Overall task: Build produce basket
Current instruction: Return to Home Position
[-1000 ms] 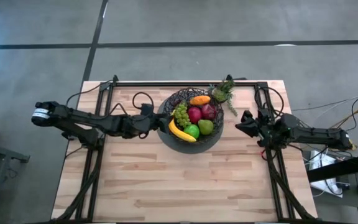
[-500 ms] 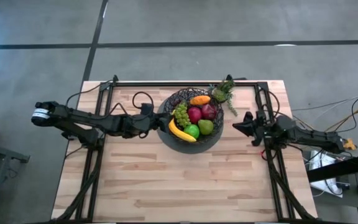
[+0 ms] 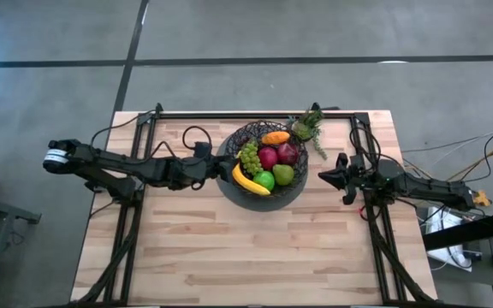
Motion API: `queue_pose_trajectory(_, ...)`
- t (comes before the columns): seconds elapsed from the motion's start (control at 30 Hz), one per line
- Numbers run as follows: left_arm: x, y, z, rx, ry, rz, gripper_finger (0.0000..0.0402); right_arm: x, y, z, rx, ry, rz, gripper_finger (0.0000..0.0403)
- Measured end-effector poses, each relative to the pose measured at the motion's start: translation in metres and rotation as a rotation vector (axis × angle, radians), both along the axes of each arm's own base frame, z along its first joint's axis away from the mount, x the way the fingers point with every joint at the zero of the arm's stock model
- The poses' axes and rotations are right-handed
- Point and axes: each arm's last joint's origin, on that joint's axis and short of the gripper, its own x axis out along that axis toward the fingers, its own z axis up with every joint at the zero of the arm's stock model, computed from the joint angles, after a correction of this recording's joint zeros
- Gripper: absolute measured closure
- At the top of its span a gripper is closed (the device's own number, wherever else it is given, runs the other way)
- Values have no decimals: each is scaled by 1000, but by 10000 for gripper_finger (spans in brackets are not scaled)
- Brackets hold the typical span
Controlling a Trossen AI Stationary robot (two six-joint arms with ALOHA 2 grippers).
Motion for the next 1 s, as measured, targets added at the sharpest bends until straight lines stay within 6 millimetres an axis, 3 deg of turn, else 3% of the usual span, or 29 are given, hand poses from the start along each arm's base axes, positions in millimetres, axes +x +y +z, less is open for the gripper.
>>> queue_pose_trajectory(0.57, -1, 0, 0, 55, 48, -37, 201, 2, 0, -3, -78, 42, 7, 394)
queue_pose_trajectory(1.0, -3, 1, 2, 49, 41, -55, 201, 2, 4, 4, -63, -43, 76, 394)
